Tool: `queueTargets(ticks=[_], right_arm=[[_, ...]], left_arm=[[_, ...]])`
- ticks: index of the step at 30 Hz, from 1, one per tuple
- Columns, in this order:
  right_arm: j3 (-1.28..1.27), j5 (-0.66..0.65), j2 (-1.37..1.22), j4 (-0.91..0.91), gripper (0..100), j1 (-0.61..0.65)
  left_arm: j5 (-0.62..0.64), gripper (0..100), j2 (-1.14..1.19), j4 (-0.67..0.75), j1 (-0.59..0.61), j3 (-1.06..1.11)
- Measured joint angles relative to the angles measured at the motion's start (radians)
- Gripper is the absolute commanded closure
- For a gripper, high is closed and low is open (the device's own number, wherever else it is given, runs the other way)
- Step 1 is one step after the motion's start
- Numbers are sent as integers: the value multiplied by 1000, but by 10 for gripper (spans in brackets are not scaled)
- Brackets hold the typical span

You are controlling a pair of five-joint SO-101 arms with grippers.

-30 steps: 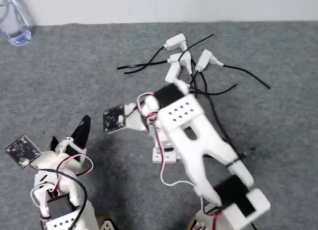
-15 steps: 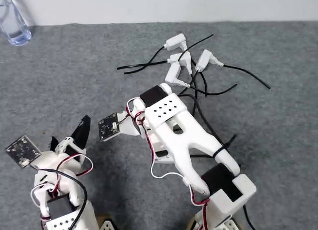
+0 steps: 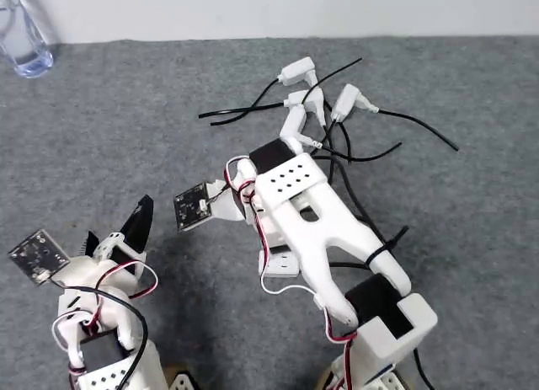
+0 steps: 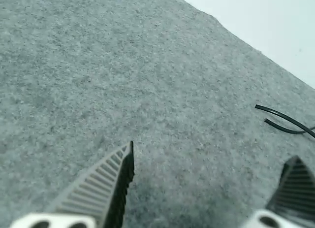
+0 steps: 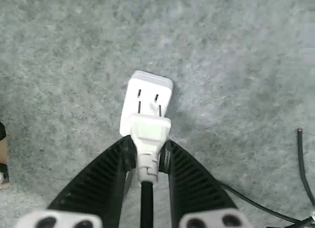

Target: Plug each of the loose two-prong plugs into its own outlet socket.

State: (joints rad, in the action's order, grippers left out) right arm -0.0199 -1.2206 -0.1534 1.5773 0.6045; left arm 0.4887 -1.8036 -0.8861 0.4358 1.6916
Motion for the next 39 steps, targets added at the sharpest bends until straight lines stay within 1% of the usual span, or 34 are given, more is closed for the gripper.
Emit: queueTargets(ticks=[8, 24, 34, 39], right_arm=[[5, -55, -101, -9, 991, -5], [49, -60, -106, 5, 991, -5], [49, -60, -106, 11, 991, -78], [49, -60, -106, 29, 991, -86]], left_arm=[[0, 567, 0, 0, 0, 0], [0, 567, 0, 0, 0, 0], [0, 567, 0, 0, 0, 0], [0, 567, 0, 0, 0, 0]])
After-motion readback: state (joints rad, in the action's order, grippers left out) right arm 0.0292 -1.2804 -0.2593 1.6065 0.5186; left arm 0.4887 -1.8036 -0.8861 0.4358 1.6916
